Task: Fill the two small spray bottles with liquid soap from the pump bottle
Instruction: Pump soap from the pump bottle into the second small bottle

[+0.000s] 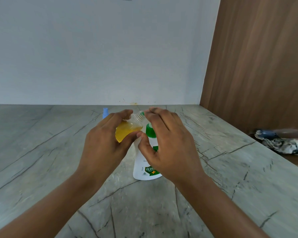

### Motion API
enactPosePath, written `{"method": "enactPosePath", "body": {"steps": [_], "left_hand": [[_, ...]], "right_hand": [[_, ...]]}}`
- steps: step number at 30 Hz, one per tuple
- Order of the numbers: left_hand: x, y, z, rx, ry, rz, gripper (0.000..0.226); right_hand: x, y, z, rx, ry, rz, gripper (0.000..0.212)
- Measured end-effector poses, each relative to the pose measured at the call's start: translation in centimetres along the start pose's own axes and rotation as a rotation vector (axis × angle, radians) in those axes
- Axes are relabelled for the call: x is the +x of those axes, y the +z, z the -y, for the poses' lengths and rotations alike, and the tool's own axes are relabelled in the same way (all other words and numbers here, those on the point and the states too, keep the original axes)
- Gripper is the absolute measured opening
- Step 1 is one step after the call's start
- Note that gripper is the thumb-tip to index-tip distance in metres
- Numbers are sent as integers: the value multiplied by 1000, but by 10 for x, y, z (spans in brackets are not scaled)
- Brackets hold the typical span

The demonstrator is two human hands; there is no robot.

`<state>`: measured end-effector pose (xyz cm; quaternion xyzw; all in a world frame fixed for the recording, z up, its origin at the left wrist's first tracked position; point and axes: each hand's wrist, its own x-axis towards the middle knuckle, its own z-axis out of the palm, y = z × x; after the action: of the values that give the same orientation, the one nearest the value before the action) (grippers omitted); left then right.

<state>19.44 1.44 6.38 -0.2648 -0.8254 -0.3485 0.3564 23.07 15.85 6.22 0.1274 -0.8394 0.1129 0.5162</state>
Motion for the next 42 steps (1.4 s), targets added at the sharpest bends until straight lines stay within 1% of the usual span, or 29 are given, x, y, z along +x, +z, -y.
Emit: {"method": "enactPosePath", "body": {"steps": [4,7,10,17,27,34,38,42], "left_hand": [[0,1,-2,-2,-3,-7,49],[1,-1,-3,7,5,-10,48],[1,-1,-3,8,6,-6,49],[-5,4,4,4,21,-5,56],[-7,5,9,23,23,1,55],[-1,3,3,17,6,7,51],[1,1,0,29,-2,-3,47],[1,1,-1,34,4,4,48]], "right_hand": [[0,-2,0,-35,-23,1,40],[-4,0,1,-13,-35,-26,40],[-7,4,1,10,-50,-40,45],[-15,13,0,27,-36,-1,47],[-15,13,-1,13,-47,41,48],[-4,4,1,17,-23,2,39],[-1,2,2,-5,-27,26,40],[0,0,2,-29,-27,23,39]]}}
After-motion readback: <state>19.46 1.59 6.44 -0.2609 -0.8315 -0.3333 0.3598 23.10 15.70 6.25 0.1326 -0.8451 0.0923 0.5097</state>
